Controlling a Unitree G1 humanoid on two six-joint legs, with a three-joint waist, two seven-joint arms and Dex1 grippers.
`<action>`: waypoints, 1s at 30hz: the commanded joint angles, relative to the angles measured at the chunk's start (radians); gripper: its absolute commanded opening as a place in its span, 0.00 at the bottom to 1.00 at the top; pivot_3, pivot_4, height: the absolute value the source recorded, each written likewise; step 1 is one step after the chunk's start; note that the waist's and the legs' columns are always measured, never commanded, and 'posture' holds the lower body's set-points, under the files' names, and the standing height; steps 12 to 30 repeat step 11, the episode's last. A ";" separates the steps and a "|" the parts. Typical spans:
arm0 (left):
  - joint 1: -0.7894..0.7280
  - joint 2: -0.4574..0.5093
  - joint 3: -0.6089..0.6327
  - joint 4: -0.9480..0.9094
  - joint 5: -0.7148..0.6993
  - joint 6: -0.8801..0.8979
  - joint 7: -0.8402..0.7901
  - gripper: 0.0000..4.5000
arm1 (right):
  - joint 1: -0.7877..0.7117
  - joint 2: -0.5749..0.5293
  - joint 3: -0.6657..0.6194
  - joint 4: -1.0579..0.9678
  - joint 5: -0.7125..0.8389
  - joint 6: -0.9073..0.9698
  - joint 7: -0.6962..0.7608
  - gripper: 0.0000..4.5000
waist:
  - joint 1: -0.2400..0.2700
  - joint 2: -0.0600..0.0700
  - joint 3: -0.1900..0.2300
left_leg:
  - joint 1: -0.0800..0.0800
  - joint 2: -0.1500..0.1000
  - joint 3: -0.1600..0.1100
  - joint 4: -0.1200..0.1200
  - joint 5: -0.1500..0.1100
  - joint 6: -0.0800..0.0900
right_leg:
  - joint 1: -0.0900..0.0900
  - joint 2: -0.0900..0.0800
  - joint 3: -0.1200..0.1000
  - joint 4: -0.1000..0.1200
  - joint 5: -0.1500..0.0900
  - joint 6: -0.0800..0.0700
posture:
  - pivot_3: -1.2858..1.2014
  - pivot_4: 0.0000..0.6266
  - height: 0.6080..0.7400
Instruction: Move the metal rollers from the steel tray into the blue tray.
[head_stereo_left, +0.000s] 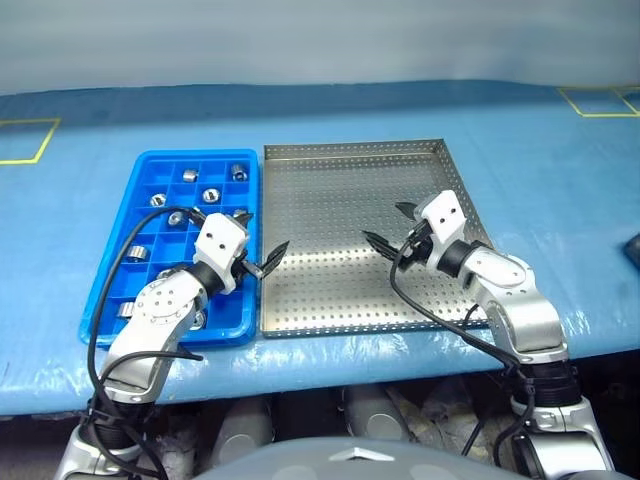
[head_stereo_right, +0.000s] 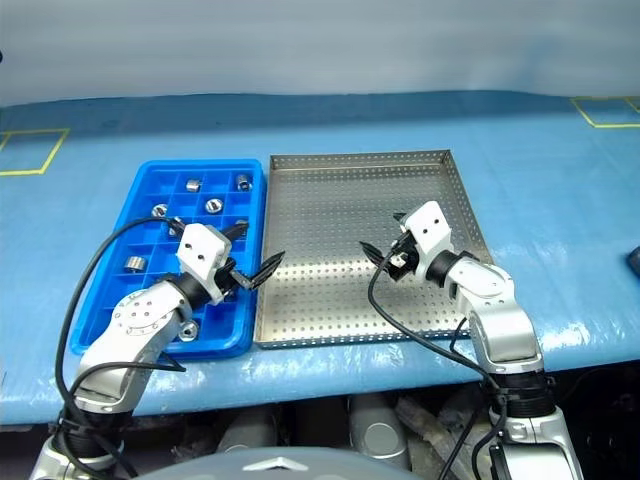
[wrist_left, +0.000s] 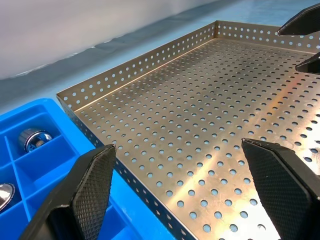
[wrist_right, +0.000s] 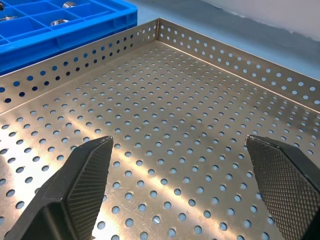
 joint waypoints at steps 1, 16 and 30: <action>-0.008 -0.015 0.013 -0.008 0.015 -0.041 0.002 0.98 | -0.004 -0.004 0.007 -0.034 0.007 -0.024 0.000 0.99 | -0.001 0.000 0.000 | 0.000 0.000 0.000 0.000 0.000 0.000 | 0.000 0.000 0.001 0.000 0.000 0.000 | 0.44 0.24 1.00; -0.011 -0.041 0.052 -0.032 0.017 -0.059 0.016 0.98 | -0.017 0.012 0.003 -0.026 0.039 -0.030 0.005 0.99 | 0.001 0.000 0.000 | 0.000 0.000 0.000 0.000 0.000 0.001 | -0.001 0.000 0.002 0.000 0.003 -0.004 | 0.45 0.24 1.00; -0.011 -0.041 0.052 -0.032 0.017 -0.059 0.016 0.98 | -0.017 0.012 0.003 -0.026 0.039 -0.030 0.005 0.99 | 0.001 0.000 0.000 | 0.000 0.000 0.000 0.000 0.000 0.001 | -0.001 0.000 0.002 0.000 0.003 -0.004 | 0.45 0.24 1.00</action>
